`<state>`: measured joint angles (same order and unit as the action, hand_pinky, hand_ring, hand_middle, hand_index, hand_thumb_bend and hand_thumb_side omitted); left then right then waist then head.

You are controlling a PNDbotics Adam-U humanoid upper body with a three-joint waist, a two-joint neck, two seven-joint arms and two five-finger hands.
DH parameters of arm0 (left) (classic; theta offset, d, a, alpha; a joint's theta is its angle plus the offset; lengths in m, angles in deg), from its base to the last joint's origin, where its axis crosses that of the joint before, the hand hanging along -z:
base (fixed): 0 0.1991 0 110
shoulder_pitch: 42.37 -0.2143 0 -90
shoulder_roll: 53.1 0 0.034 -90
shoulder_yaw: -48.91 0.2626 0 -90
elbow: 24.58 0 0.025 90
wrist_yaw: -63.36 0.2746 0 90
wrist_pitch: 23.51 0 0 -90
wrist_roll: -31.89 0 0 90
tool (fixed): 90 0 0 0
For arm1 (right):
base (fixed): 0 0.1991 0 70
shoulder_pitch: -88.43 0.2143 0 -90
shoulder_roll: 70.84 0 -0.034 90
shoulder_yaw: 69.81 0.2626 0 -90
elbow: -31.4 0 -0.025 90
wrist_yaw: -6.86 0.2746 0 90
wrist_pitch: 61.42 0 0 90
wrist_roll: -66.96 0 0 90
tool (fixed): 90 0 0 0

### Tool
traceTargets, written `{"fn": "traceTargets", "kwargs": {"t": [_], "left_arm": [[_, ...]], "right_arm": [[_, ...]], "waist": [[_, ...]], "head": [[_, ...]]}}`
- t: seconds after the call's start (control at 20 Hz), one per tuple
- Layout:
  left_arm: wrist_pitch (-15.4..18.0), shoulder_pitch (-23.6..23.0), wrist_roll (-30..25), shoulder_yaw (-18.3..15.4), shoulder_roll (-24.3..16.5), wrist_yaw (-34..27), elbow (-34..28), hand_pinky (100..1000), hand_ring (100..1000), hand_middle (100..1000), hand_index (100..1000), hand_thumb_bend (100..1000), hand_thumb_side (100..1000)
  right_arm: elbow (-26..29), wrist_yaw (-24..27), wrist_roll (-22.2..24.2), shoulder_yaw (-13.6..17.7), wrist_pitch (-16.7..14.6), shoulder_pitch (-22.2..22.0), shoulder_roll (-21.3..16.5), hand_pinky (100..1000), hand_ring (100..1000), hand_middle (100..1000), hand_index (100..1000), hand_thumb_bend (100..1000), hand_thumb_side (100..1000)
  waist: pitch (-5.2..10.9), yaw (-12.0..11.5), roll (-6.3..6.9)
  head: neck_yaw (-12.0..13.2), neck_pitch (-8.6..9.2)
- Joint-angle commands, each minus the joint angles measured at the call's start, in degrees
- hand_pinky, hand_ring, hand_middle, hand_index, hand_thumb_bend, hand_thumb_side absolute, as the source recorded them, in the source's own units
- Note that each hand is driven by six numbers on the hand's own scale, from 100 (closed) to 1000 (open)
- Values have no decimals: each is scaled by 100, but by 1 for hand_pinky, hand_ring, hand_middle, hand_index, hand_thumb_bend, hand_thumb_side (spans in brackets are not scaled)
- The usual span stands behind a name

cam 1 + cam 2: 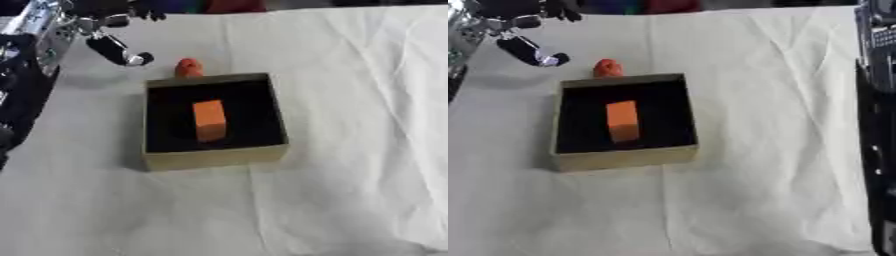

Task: Pick up objects on the table and place them in the box.

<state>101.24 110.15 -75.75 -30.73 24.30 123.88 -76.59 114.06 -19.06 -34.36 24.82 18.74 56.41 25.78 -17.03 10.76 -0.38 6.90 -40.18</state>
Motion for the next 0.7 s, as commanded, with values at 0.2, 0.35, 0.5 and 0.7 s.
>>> {"fn": "traceTargets", "kwargs": {"t": [0.2, 0.35, 0.5, 0.7], "left_arm": [[103, 211, -4, 6, -1, 60, 5, 764, 771, 790, 940, 345, 410], [169, 233, -53, 18, 37, -4, 14, 765, 771, 790, 938, 338, 418], [217, 247, -127, 36, 59, -68, 20, 765, 770, 790, 938, 315, 429], [234, 264, -234, 48, 96, -170, 31, 765, 771, 795, 931, 294, 428]], "right_arm": [[160, 47, 9, 60, 39, 134, -41, 818, 772, 695, 779, 100, 1000], [181, 59, 16, 69, 60, 120, -26, 817, 771, 694, 778, 100, 1000], [203, 72, 21, 75, 75, 109, -11, 817, 771, 694, 778, 100, 1000], [239, 91, 25, 87, 96, 88, 14, 817, 771, 693, 777, 100, 1000]], "waist": [[82, 49, 34], [70, 63, 47], [61, 76, 56], [49, 99, 67]], "head": [[58, 107], [70, 118], [75, 130], [81, 151]]}}
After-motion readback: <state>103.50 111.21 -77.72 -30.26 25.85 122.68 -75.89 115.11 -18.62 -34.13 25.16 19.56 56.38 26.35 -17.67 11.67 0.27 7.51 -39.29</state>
